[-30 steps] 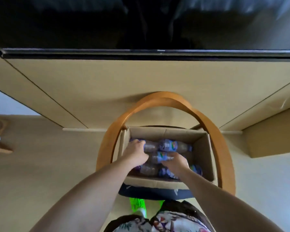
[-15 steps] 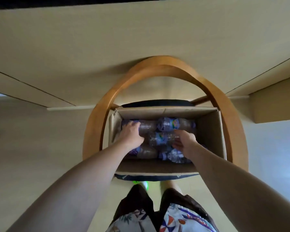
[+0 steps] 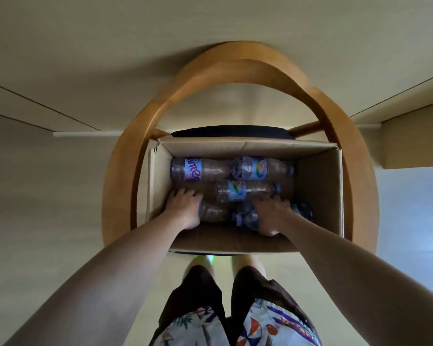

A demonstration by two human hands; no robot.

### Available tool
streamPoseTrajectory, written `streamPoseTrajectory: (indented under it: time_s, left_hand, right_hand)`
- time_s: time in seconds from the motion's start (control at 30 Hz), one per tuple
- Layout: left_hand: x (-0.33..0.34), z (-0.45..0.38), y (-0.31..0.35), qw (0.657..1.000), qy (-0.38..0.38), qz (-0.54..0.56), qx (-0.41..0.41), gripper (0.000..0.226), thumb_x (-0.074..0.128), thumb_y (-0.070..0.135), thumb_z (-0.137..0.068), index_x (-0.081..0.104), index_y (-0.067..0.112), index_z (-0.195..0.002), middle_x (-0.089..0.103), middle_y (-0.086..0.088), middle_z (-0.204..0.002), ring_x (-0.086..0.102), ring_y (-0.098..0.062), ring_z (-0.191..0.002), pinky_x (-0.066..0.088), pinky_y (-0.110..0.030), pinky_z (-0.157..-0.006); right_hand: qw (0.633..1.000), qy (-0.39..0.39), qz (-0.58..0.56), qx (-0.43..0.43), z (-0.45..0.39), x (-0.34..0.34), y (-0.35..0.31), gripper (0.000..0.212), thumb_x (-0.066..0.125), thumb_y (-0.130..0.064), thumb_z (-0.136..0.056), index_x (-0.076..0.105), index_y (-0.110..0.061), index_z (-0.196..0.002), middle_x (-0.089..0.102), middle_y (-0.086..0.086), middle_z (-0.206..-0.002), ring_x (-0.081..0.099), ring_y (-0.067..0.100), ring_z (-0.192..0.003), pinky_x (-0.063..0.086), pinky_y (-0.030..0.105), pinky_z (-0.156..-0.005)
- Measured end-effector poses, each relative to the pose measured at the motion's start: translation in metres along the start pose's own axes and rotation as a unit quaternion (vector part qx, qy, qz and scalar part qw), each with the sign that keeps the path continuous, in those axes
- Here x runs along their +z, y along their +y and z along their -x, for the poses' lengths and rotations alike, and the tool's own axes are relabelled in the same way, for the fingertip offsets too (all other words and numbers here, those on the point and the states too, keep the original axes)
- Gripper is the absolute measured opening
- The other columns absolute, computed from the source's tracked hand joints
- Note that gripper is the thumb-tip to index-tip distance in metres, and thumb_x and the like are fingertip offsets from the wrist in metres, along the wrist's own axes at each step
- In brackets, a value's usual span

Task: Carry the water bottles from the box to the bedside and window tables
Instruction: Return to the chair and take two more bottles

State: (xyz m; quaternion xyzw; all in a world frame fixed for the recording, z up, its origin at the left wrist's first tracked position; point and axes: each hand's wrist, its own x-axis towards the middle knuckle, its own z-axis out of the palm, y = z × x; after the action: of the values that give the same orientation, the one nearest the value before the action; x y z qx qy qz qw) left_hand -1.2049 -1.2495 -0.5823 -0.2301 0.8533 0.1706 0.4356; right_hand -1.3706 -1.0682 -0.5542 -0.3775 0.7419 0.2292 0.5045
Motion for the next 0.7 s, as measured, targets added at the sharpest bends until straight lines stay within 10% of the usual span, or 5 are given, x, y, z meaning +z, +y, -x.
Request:
streamPoseTrajectory:
  time_s: [0.27, 0.47, 0.7]
  left_hand:
    - [0.008, -0.019, 0.023, 0.998, 0.011, -0.062, -0.008, 0.067, 0.063, 0.027, -0.088, 0.04, 0.026, -0.151, 0.042, -0.004, -0.151, 0.03, -0.031, -0.144, 0.006, -0.068, -0.121]
    - [0.009, -0.016, 0.039, 0.99, 0.026, -0.138, -0.005, 0.056, 0.062, 0.018, -0.089, 0.047, 0.025, -0.143, 0.047, -0.012, -0.139, 0.04, -0.034, -0.13, 0.041, -0.057, -0.105]
    - [-0.014, 0.016, 0.047, 0.989, 0.028, -0.145, 0.01, 0.05, 0.061, 0.009, -0.09, 0.052, 0.022, -0.137, 0.048, -0.011, -0.134, 0.044, -0.037, -0.126, 0.041, -0.061, -0.102]
  right_hand:
    - [0.996, 0.063, -0.063, 0.007, -0.011, 0.002, -0.001, 0.072, 0.057, -0.048, -0.072, 0.046, -0.03, -0.14, 0.056, 0.007, -0.139, 0.053, 0.031, -0.125, 0.045, 0.042, -0.101]
    - [0.994, 0.082, -0.071, 0.012, -0.012, 0.008, 0.0, 0.074, 0.06, -0.053, -0.075, 0.044, -0.029, -0.143, 0.053, 0.007, -0.144, 0.051, 0.031, -0.129, 0.043, 0.042, -0.105]
    - [0.984, 0.127, -0.125, 0.022, 0.006, 0.004, -0.006, 0.062, 0.066, -0.036, -0.065, 0.051, -0.025, -0.124, 0.066, 0.008, -0.122, 0.064, 0.032, -0.111, 0.052, 0.036, -0.087]
